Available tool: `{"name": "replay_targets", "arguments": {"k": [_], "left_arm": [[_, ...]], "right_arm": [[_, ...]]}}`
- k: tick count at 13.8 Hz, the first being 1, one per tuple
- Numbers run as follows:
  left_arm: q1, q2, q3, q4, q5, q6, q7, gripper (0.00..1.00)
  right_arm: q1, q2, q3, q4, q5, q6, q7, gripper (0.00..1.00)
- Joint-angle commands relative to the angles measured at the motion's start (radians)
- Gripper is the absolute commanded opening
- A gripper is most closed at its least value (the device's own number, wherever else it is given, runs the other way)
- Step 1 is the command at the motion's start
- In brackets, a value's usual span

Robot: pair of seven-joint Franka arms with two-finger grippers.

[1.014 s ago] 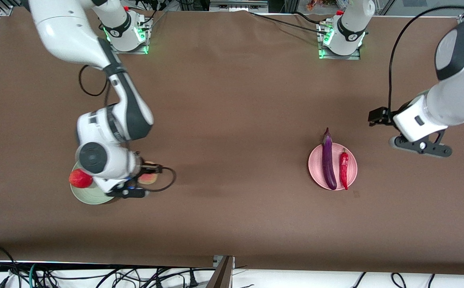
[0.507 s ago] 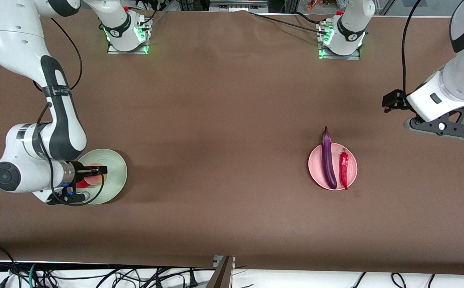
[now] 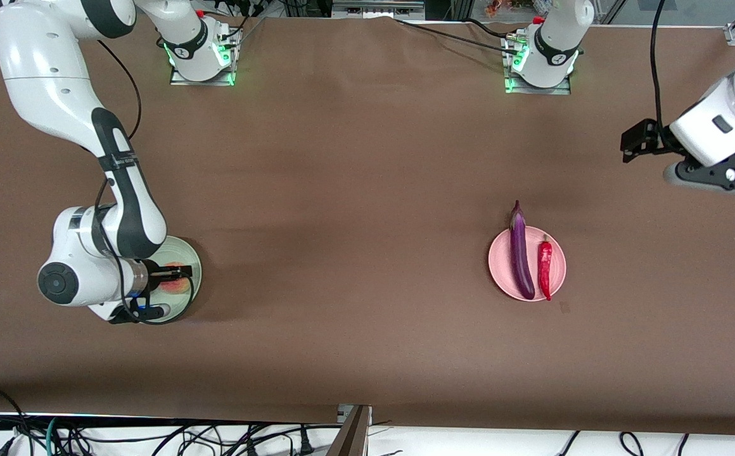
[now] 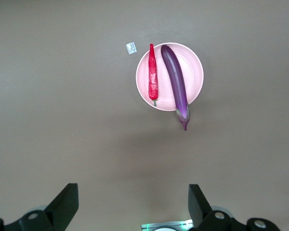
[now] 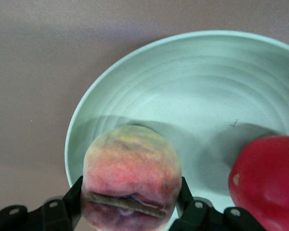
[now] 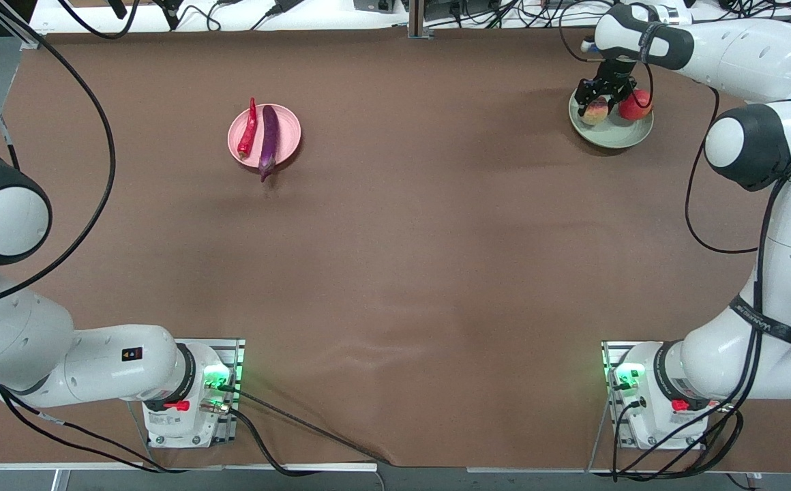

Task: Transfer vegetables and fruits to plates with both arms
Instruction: 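Lower the peach with the right gripper while the left gripper retracts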

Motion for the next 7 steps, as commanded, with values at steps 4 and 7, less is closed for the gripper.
{"name": "replay_targets", "arguments": {"k": [4, 7], "left_arm": [[-0.156, -0.140, 0.213, -0.235, -0.074, 0.106, -0.058, 1.00], [-0.304, -0.174, 0.421, -0.303, -0.123, 0.170, -0.055, 1.00]], "right_arm": [[-0.004, -0.062, 0.014, 0.005, 0.007, 0.006, -0.001, 1.00], [-0.002, -0.147, 0.015, 0.029, 0.005, -0.095, -0.013, 1.00]]}}
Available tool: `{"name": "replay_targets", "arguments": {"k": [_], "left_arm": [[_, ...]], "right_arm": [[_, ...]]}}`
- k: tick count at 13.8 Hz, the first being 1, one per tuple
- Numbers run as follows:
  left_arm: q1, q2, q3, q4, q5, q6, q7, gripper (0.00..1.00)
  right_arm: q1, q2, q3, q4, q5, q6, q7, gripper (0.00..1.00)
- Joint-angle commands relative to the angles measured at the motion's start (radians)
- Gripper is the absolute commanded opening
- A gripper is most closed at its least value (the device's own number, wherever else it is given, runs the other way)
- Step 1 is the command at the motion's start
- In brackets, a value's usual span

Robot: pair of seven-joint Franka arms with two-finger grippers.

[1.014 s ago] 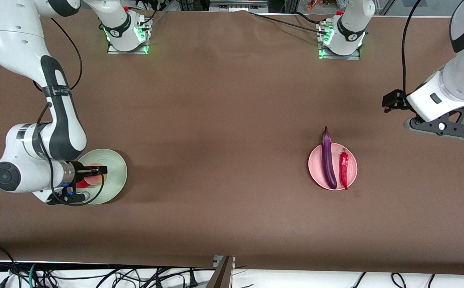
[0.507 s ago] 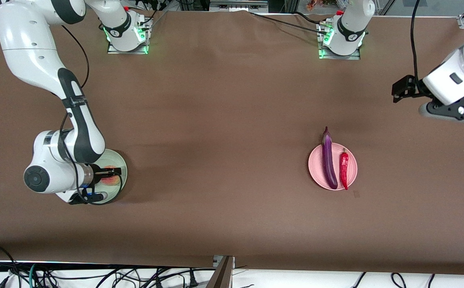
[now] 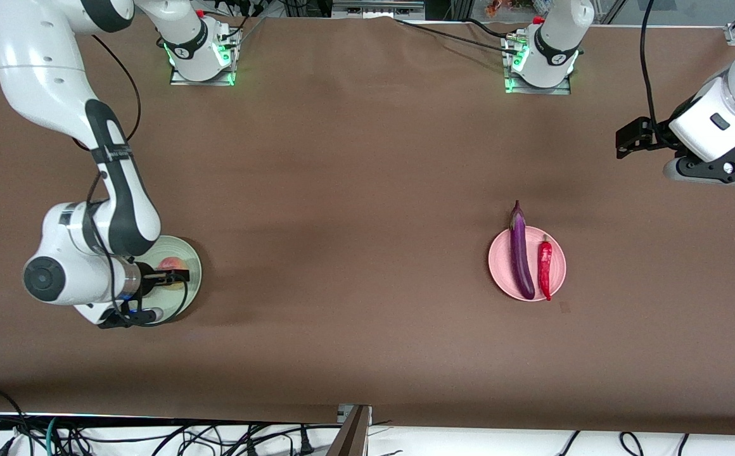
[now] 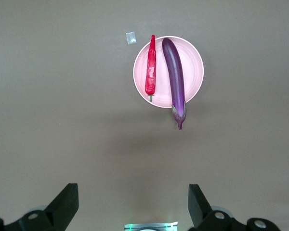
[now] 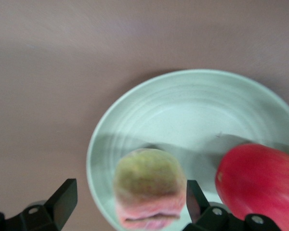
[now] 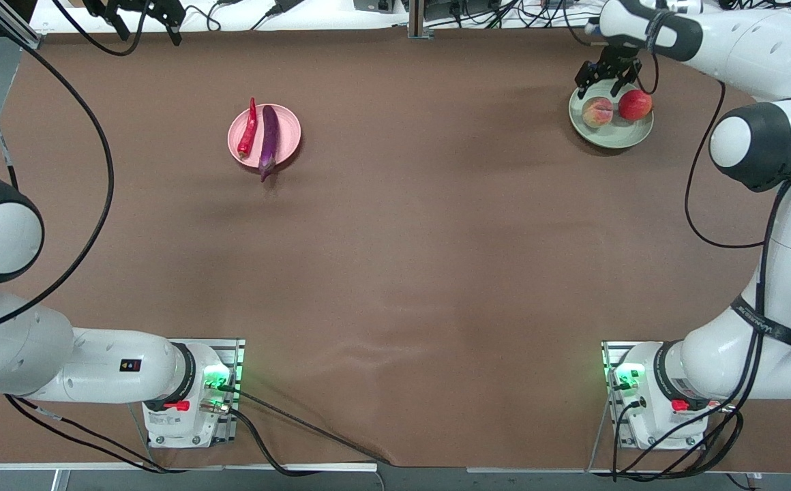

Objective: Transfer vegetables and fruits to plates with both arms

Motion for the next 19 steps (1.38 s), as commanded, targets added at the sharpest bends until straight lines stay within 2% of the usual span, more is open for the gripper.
{"name": "replay_targets", "arguments": {"k": [1, 7, 10, 14, 17, 19], "left_arm": [[-0.065, -0.070, 0.097, -0.080, -0.032, 0.052, -0.005, 1.00], [-0.058, -0.045, 0.094, -0.044, -0.029, 0.061, -0.002, 1.00], [-0.052, -0.044, 0.099, -0.034, -0.028, 0.072, 0.003, 1.00], [-0.047, 0.001, 0.102, 0.041, -0.015, 0.067, -0.010, 1.00], [-0.044, 0.001, 0.099, 0.041, -0.015, 0.063, -0.004, 1.00], [-0.044, -0.002, 0.096, 0.041, -0.019, 0.061, -0.010, 1.00]], "right_arm": [[-0.005, -0.109, 0.006, -0.004, 0.001, -0.102, -0.016, 1.00], [0.021, -0.311, -0.001, -0.015, -0.005, -0.185, -0.002, 1.00], [0.018, -0.449, 0.001, -0.055, -0.002, -0.339, 0.004, 1.00], [0.012, -0.598, -0.001, -0.213, -0.031, -0.284, -0.002, 1.00], [-0.007, -0.692, -0.011, -0.270, -0.061, -0.279, 0.000, 1.00], [-0.008, -0.706, -0.031, -0.276, -0.062, -0.294, -0.002, 1.00]]}}
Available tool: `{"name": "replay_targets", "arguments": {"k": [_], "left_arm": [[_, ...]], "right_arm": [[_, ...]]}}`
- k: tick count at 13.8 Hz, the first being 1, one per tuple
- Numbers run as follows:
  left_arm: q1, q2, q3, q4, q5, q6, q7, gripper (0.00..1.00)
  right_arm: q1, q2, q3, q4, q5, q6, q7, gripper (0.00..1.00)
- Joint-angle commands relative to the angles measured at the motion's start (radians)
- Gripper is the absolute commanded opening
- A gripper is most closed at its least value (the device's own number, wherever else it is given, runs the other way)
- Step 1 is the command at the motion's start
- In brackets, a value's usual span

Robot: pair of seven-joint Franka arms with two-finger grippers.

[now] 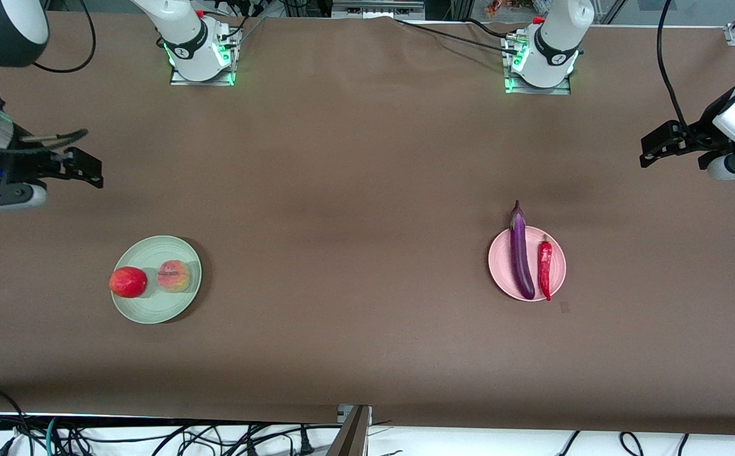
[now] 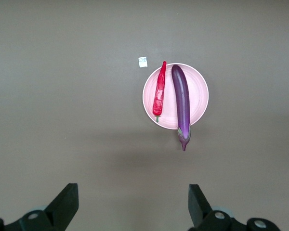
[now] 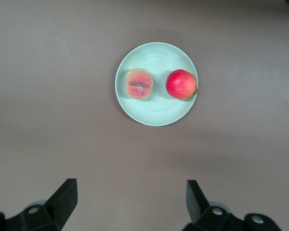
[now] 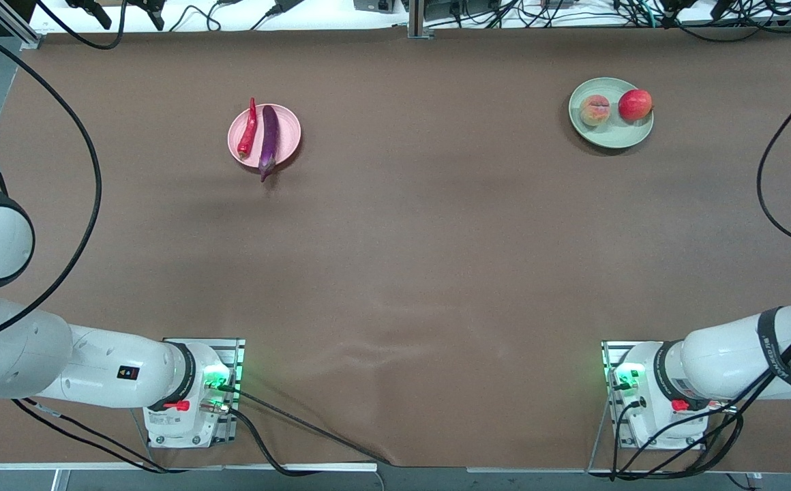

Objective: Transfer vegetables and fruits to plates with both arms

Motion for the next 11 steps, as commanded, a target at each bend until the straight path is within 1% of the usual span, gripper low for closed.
{"name": "replay_targets", "arguments": {"k": [1, 3, 6, 11], "left_arm": [[-0.003, 0.019, -0.001, 0.035, -0.002, -0.016, -0.009, 1.00], [-0.004, 0.018, -0.003, 0.035, -0.002, -0.017, -0.011, 1.00], [-0.001, 0.019, 0.002, 0.033, -0.003, -0.019, -0.012, 1.00], [-0.003, 0.018, 0.000, 0.035, -0.003, -0.019, -0.012, 1.00]], "right_arm": [[-0.014, -0.053, -0.016, -0.061, -0.012, 0.020, -0.009, 1.00], [-0.013, -0.070, -0.016, -0.070, -0.025, -0.032, -0.008, 1.00], [-0.011, -0.067, -0.014, -0.076, -0.022, -0.040, -0.009, 1.00], [-0.007, -0.023, -0.016, -0.021, -0.016, -0.040, -0.012, 1.00]]}}
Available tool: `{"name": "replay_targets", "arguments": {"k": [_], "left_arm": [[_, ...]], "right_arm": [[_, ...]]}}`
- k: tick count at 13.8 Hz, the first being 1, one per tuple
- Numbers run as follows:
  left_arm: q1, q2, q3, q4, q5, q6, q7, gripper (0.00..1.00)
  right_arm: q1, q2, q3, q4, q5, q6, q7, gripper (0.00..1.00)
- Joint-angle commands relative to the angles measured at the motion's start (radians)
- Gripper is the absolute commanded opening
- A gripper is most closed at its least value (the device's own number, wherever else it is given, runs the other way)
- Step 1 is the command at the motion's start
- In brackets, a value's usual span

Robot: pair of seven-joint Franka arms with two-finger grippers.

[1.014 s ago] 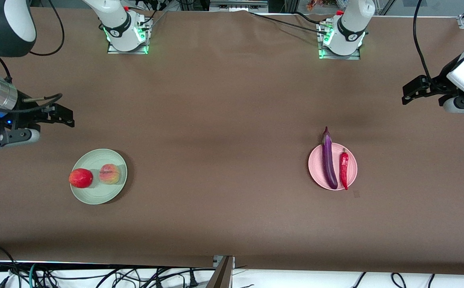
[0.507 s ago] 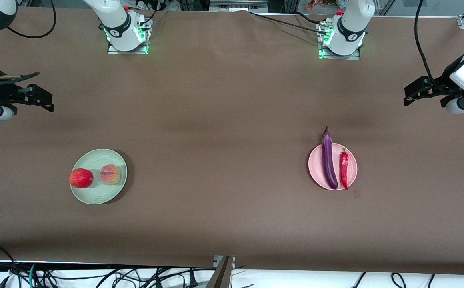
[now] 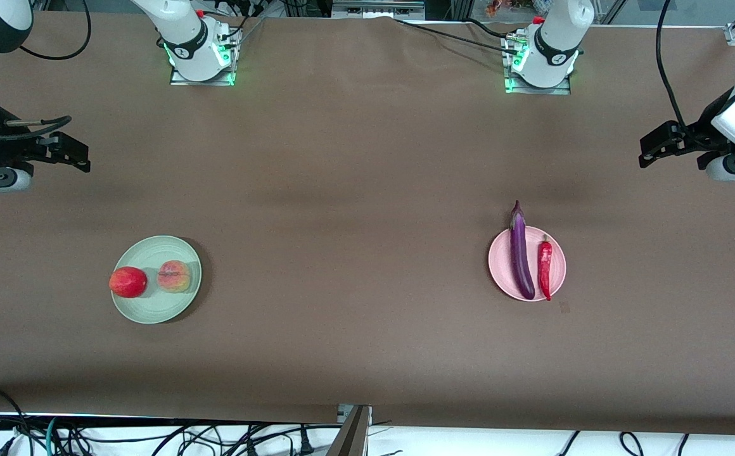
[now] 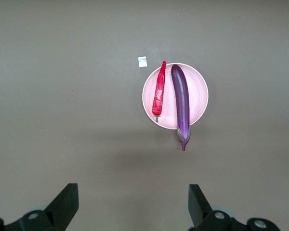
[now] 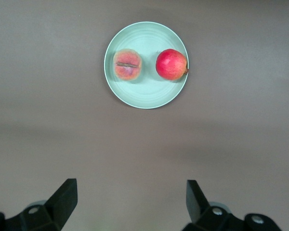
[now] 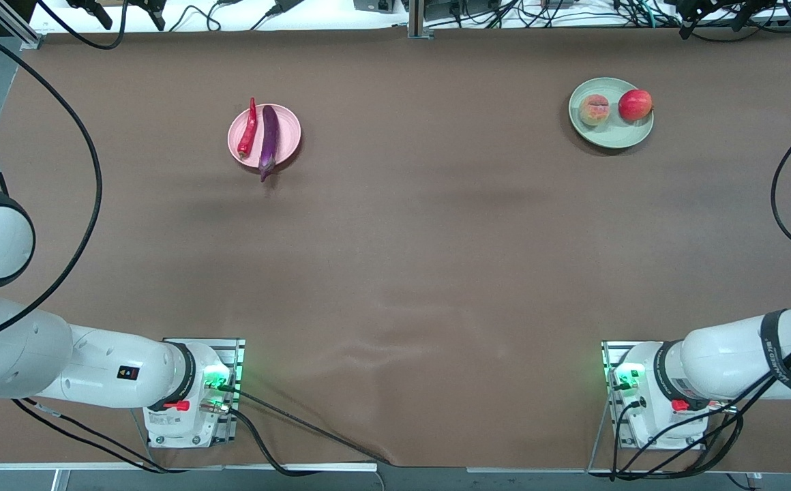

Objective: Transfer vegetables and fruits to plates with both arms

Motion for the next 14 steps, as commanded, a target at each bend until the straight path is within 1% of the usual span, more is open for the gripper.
{"name": "replay_targets", "arguments": {"k": [1, 10, 14], "left_arm": [[0.000, 0.016, 0.001, 0.033, -0.003, -0.018, -0.009, 1.00], [-0.001, 0.016, 0.000, 0.033, -0.003, -0.020, -0.009, 1.00], [-0.001, 0.016, 0.000, 0.033, -0.003, -0.040, -0.007, 1.00]], "right_arm": [[0.003, 0.016, 0.006, 0.036, -0.009, -0.006, -0.010, 1.00], [0.003, 0.019, 0.009, 0.039, -0.006, 0.000, -0.010, 1.00], [0.000, 0.019, 0.010, 0.039, -0.005, 0.001, -0.009, 1.00]]}}
